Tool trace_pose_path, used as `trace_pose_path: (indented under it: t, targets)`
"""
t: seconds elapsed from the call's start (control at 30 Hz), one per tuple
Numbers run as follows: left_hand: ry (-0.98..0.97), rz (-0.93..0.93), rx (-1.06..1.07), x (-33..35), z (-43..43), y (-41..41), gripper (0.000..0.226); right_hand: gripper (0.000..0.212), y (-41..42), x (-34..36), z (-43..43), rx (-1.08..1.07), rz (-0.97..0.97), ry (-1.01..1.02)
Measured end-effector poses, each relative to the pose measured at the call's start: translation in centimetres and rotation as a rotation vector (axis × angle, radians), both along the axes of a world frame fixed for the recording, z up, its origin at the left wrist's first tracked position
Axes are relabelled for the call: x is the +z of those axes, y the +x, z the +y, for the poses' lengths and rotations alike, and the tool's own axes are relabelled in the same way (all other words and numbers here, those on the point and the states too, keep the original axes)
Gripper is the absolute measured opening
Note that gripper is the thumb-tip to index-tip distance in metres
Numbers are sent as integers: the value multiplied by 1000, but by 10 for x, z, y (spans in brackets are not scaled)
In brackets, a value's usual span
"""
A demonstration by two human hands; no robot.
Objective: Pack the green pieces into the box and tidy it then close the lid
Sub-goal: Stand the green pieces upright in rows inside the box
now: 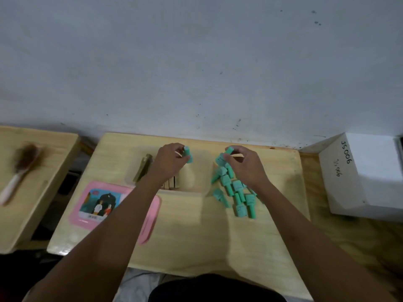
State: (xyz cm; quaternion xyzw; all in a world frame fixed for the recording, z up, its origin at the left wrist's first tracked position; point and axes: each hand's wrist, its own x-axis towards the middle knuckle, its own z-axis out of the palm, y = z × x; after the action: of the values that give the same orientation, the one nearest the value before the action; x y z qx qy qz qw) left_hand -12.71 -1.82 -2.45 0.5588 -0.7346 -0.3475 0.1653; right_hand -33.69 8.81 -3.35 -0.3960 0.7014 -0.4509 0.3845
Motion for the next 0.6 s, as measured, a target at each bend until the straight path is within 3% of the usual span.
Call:
trace_pose_path:
  t: [0.13,0.33,0.6]
  targets:
    - [18,-52,-60,-24,-12,0,24,25,24,-7,-21,3,97,21]
    - [-2,-42,-201,-54,-24,-12,21,23,43,-18,-39,21,434,120]
    - [27,-72,-208,-74,-28,-8,24,26,49,-37,-52,111,689,187]
